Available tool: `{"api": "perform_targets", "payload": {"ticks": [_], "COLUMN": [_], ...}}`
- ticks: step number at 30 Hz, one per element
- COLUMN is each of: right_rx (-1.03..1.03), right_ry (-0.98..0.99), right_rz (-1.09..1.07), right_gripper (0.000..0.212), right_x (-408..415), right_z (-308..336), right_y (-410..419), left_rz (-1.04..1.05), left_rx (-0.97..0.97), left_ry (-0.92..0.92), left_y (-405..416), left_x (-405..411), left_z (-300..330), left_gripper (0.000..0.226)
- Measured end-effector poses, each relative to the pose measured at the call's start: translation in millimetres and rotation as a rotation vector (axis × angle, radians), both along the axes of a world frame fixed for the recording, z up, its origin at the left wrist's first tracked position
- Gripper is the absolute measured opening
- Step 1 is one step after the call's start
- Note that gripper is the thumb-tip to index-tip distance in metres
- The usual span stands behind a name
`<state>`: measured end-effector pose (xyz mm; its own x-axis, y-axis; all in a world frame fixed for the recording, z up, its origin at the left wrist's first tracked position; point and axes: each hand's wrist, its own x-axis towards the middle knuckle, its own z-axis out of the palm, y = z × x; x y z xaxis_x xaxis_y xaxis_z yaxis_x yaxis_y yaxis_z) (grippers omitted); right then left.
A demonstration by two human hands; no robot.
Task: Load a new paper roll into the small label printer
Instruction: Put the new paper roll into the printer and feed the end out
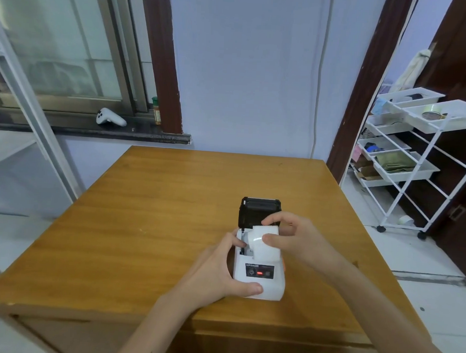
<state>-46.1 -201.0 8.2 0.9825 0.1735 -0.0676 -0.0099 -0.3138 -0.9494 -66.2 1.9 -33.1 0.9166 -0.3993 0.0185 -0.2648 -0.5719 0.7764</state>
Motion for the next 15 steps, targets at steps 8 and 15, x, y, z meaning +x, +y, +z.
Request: {"api": "perform_targets", "payload": {"ticks": [8,15], "right_rx": [-0.203,-0.626], "right_ry": [-0.049,-0.169], "right_rz": [0.137,0.234], "right_gripper": [0.024,0.027], "right_x": [-5,9], "right_z": [-16,-15], "right_y": [-1,-8], "left_rz": [0.012,0.007], "left_rx": [-0.007,-0.001], "left_ry": [0.011,0.021], "left_y": [0,-2], "left_x": [0,0], "left_z": [-1,0], "left_gripper": [0.071,0.074]}}
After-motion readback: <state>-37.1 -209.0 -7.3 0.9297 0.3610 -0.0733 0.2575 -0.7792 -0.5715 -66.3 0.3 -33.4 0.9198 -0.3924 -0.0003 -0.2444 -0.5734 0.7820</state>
